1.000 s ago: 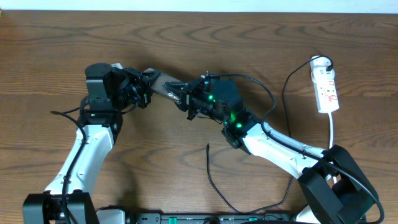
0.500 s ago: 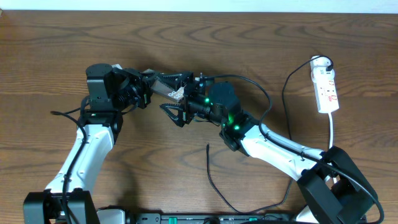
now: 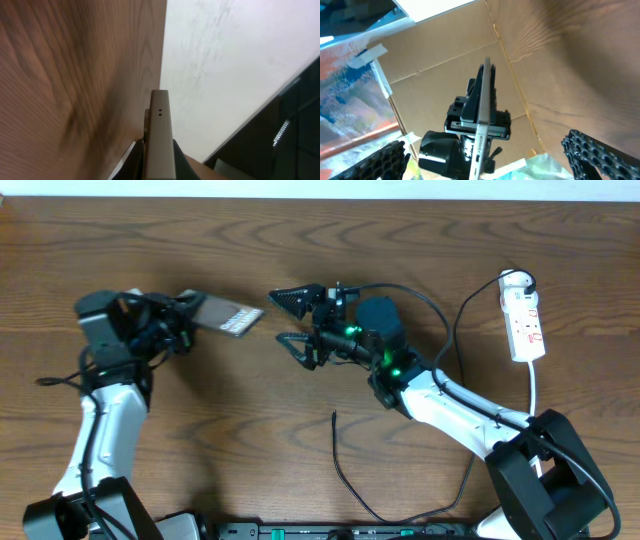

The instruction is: Plug charger to phone and switch on socket

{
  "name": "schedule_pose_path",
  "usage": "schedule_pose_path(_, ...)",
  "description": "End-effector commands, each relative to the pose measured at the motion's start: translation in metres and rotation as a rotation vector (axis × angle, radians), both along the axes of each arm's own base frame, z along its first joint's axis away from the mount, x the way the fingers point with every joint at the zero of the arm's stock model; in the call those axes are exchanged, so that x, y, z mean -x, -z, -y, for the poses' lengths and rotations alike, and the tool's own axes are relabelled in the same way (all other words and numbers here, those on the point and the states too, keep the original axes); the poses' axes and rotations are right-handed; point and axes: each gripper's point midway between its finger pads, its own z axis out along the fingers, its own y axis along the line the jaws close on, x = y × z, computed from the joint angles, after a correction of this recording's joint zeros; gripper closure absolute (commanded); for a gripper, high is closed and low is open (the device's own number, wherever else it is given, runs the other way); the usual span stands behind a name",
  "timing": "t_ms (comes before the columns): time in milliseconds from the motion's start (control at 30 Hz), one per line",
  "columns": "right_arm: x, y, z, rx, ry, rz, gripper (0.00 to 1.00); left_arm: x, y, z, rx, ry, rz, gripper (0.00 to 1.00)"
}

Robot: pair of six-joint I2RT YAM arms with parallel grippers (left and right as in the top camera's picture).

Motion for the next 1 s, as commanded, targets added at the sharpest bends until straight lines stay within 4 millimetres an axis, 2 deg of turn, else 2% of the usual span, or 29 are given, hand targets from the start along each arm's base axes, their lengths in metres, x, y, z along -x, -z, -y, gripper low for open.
schedule_pose_path(0, -0.004, -0.007, 0.006, 0.035, -0.035, 0.128, 0.01, 0.011, -0.012, -0.001, 0.003, 0.113, 0.083, 0.93)
schedule_pose_path(233, -0.004, -0.009, 0.013, 0.160, -0.123, 0.477, 0.01, 0.031, -0.029, 0.007, -0.095, 0.334, 0.303, 0.92)
schedule_pose_path(400, -0.004, -0.011, 0.020, 0.185, -0.182, 0.566, 0.01, 0.042, -0.039, 0.016, -0.152, 0.451, 0.441, 0.93)
schedule_pose_path(500, -0.011, -0.002, 0.028, 0.278, -0.245, 0.543, 0.01, 0.045, -0.041, 0.019, -0.172, 0.479, 0.481, 0.92)
schedule_pose_path(567, -0.015, 0.007, 0.037, 0.408, -0.285, 0.515, 0.01, 0.045, -0.041, 0.018, -0.176, 0.479, 0.485, 0.92)
schedule_pose_path(667, -0.024, 0.019, 0.066, 0.707, -0.282, 0.433, 0.01, 0.044, -0.043, 0.017, -0.190, 0.478, 0.501, 0.92)
schedule_pose_path(733, -0.026, 0.018, 0.092, 0.901, -0.252, 0.371, 0.01, 0.043, -0.045, 0.012, -0.202, 0.466, 0.512, 0.93)
schedule_pose_path(833, -0.019, 0.013, 0.123, 1.086, -0.221, 0.274, 0.01, 0.042, -0.046, -0.002, -0.217, 0.430, 0.514, 0.92)
schedule_pose_path(967, 0.009, 0.025, 0.134, 1.159, -0.265, 0.137, 0.01, 0.043, -0.046, -0.023, -0.227, 0.375, 0.509, 0.92)
